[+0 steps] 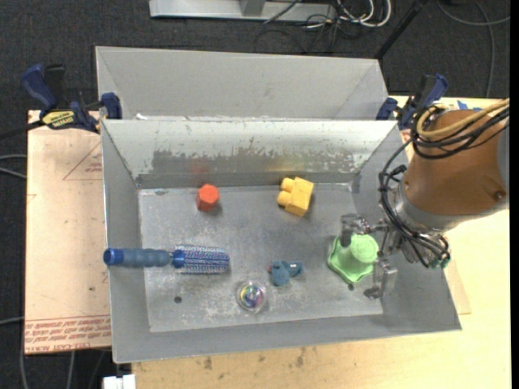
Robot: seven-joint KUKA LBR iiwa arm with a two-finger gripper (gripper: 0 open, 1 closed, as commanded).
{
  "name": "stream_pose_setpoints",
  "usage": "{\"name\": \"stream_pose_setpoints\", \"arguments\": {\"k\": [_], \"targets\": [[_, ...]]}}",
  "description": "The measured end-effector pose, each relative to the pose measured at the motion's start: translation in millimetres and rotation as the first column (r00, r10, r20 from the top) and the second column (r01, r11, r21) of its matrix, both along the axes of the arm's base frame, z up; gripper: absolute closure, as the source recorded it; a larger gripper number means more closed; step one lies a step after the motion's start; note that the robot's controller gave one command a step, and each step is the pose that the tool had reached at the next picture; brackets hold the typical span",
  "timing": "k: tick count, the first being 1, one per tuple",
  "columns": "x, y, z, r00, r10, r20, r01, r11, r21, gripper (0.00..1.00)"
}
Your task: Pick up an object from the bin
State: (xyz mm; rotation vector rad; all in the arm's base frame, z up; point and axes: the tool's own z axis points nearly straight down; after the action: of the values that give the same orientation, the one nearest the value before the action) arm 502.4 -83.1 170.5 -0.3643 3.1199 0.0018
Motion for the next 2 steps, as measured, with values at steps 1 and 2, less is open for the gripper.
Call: {"name": "stream_pose_setpoints", "arguments": {"k": [1,2], "targets": [[23.7,-4.8,-72.4,0.851,-0.525,-0.003,0.525,0.851,-0.001,0.0],[48.8,-52.5,-100.1,0.953,-0.303,0.005,0.303,0.953,0.001,0.0]]}}
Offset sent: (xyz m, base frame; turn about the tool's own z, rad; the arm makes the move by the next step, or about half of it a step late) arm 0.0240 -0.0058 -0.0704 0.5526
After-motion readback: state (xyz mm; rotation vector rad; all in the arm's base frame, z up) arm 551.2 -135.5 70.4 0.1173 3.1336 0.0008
